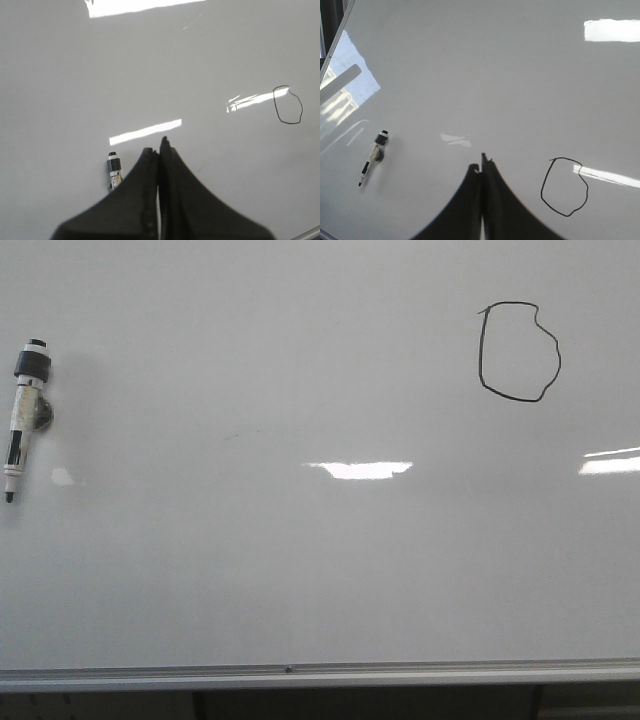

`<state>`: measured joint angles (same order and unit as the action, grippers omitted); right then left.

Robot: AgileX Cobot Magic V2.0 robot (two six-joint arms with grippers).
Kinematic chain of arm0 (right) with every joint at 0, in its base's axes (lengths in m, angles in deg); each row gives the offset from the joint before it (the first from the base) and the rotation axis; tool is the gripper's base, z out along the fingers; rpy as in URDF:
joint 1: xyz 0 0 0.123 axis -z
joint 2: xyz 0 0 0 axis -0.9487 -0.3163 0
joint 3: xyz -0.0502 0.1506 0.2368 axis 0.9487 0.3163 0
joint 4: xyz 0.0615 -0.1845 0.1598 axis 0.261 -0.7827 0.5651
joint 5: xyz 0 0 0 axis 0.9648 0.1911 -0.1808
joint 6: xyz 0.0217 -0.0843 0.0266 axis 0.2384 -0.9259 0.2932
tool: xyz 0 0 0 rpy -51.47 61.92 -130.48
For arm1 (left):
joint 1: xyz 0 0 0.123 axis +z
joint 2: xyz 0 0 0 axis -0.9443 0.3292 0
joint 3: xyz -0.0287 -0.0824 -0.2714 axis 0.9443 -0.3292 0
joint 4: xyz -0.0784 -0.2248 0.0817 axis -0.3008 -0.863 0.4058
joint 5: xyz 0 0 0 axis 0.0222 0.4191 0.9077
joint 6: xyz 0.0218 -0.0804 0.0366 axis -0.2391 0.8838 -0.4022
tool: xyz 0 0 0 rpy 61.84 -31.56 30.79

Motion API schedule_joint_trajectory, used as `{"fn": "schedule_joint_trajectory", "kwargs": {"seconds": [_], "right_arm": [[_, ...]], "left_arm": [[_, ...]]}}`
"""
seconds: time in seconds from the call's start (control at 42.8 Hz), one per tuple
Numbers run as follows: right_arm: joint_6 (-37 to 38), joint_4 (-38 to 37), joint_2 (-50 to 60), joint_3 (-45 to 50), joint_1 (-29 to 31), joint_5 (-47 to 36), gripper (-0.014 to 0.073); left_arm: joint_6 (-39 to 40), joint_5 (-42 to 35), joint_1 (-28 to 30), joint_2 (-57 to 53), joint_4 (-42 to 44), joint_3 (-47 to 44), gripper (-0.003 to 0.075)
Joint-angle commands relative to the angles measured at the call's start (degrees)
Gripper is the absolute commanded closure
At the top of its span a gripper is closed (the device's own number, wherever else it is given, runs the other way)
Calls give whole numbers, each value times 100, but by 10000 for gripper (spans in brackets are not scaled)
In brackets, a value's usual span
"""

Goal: Write number 0 on whiteboard

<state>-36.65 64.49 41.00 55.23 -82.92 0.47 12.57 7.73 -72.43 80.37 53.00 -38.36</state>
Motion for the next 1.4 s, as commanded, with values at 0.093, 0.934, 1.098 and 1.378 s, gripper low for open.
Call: {"fn": "schedule_joint_trajectory", "kwargs": {"seconds": [0.093, 0.934, 1.098, 1.378], "right_arm": [[-4, 115, -68, -143, 3, -340, 662], [-4, 115, -68, -143, 3, -338, 662], [-4, 115, -68, -143, 3, -338, 662], [-4, 115, -68, -143, 3, -338, 662]], "left_arm": [[58, -439, -38, -22, -186, 118, 740], [2620, -3011, -26, -178, 2821, -1585, 740], [2621, -3232, -26, -178, 2837, -2377, 740], [3201, -3660, -26, -178, 2964, -3416, 740]]}}
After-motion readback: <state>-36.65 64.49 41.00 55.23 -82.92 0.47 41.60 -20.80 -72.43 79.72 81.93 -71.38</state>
